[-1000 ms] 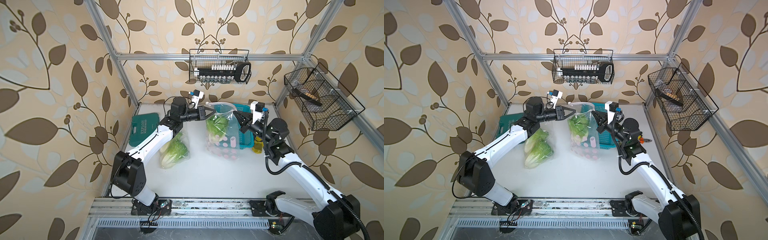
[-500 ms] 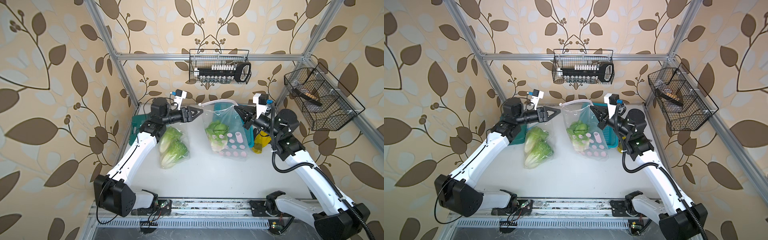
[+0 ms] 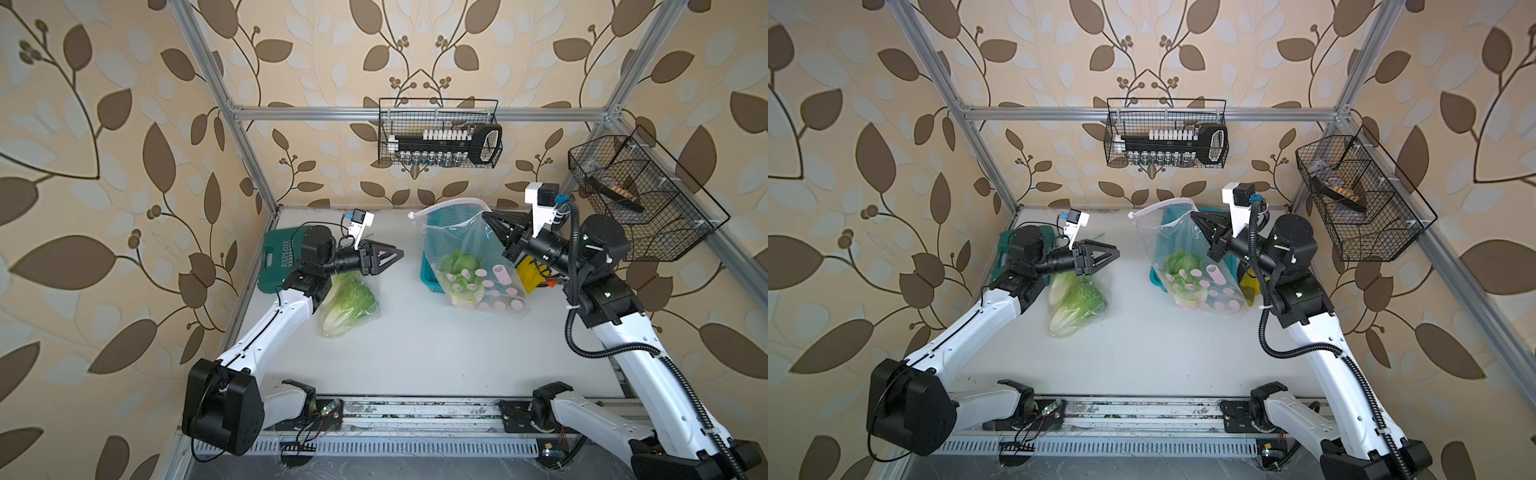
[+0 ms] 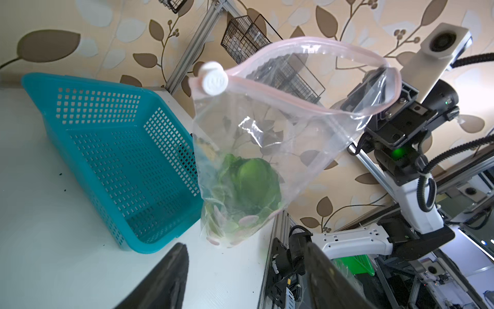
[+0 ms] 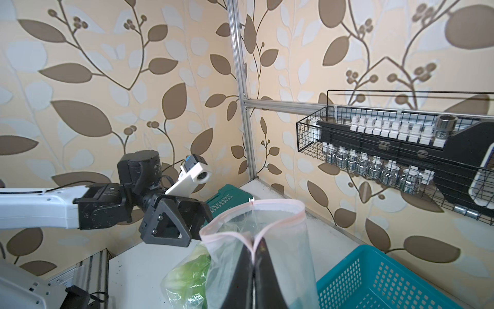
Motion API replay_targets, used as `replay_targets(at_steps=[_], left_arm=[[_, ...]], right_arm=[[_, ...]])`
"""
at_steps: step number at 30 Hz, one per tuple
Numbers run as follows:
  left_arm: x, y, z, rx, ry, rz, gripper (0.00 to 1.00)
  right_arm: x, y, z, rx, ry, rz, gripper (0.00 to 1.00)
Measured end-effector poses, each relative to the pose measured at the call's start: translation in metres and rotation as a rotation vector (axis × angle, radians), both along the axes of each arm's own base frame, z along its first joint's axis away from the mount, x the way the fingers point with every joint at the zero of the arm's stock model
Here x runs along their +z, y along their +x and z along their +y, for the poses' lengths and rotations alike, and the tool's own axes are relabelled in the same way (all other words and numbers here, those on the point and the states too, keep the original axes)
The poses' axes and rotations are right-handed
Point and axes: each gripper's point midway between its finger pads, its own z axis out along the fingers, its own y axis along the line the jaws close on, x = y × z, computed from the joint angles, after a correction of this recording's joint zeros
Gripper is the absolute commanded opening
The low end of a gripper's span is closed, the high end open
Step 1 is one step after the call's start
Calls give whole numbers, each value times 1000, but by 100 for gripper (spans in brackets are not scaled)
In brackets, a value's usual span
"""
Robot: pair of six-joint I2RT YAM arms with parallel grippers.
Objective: Put the chinese cabbages into a zipper bag and zip it
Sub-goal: Adjust the zipper food storage bag at the center of the board.
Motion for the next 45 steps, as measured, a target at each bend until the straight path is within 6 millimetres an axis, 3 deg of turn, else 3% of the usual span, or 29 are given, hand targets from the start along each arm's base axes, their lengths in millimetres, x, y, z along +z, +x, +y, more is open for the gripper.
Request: replay_targets(at_steps=[4,7,15,24,27,32,37,40,45], left_arm=[[7,-16,-24,-61,12,-143,71],[9,-17,-32,-61,18,-212,71],[13,11,-22,6,12,-282,71],[39,0,-22,-81,-54,-380,68],[47,-1,-25,-129,-96,-388,59],[50,-6,-28,-195,-141,-358,23],[56,-13,-27,-218,-151,-380,13],[55,-15,-27,-214,-132,-387,1],[51,-16,-26,-200,-30,-368,0]], right_arm=[[5,-9,-1,17,8,-3,0],[7,-13,0,29,11,-3,0],[16,-27,1,72,28,-10,0],[27,-50,5,144,31,-47,0],[28,-53,6,159,30,-50,0],[29,-55,5,161,31,-56,0],[30,-57,1,147,35,-63,0],[24,-57,-4,121,38,-54,0],[-13,-50,-21,-3,31,21,0]])
